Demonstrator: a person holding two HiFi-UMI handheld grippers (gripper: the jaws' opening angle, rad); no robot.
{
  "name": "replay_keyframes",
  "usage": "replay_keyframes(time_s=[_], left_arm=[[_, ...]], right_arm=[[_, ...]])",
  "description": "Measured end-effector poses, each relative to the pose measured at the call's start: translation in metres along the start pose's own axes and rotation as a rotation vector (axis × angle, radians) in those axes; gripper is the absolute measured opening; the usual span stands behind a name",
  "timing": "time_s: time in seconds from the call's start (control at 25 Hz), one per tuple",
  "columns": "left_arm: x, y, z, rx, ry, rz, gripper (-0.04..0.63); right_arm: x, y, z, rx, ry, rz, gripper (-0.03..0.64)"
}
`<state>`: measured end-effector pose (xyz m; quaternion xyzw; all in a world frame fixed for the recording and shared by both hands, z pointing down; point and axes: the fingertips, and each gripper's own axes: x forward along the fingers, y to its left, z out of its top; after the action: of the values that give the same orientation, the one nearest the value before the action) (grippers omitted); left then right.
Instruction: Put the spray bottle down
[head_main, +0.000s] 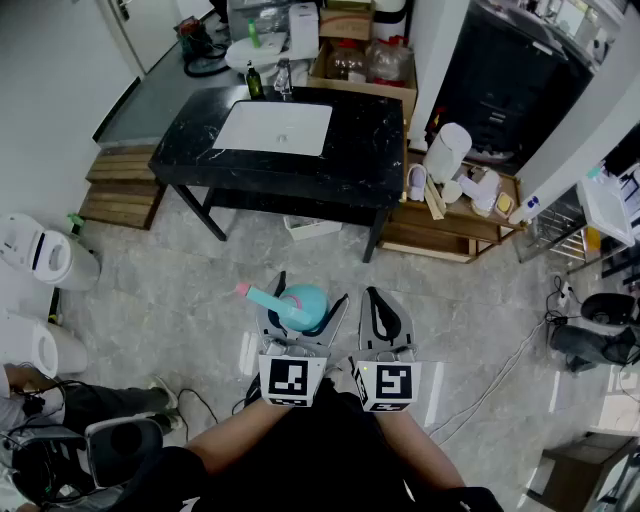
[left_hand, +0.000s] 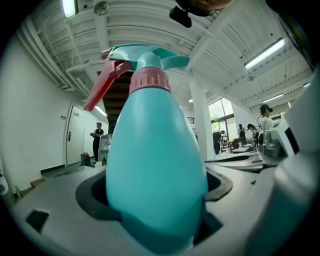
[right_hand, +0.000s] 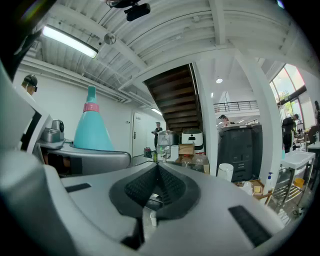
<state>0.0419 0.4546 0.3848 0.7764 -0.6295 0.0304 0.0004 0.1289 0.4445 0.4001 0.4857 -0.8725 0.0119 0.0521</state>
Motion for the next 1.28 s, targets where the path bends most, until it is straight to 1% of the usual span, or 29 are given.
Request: replay_keyframes(time_s=[0.08,0.2,0.28,0.44,0.6,0.84,0.92,1.04,1.16,1.28], left_arm=[[0.003,-0.001,0.000,-0.004,-0.005,-0.006,0.448],[0.008,0.001,0.001,-0.003,-0.002,-0.016,0.448],[0.011,0.002,0.000,-0.008,0.002,-0.021,0.448],[0.016,0.007,-0.003,-0.022,0.003,-0.017,0.448],[0.012,0.016,-0.007,-0.017,0.014,0.016,0.448],[0.017,0.025,-0.001,-0.001,0.015,0.037,0.448],[0.023,0.025,0.002,0.005,0.011,0.037,0.448],[0.036,0.022,0.002,0.002,0.010,0.024,0.448],[0.058,0.018,0.002,-0.003,0.005,-0.008,0.448],[0.082,0.019,0.005,-0.026,-0.002,-0.040,0.448]], right_arm=[[0.002,-0.005,0.002,-0.002,0.002,-0.013,0.015],[0.004,-0.011,0.002,0.046,0.001,-0.031,0.015],[0.004,-0.013,-0.002,0.055,0.010,-0.030,0.015],[0.004,-0.017,-0.009,0.060,0.006,-0.016,0.015],[0.002,-0.018,-0.008,0.074,-0.010,-0.006,0.015],[0.011,-0.015,0.000,0.074,-0.021,0.055,0.015],[0.015,-0.015,0.002,0.067,-0.024,0.060,0.015],[0.020,-0.021,0.001,0.060,-0.020,0.041,0.015],[0.031,-0.029,-0.001,0.055,-0.016,0.033,0.015],[0.049,-0.037,0.003,0.043,-0.021,0.028,0.015]])
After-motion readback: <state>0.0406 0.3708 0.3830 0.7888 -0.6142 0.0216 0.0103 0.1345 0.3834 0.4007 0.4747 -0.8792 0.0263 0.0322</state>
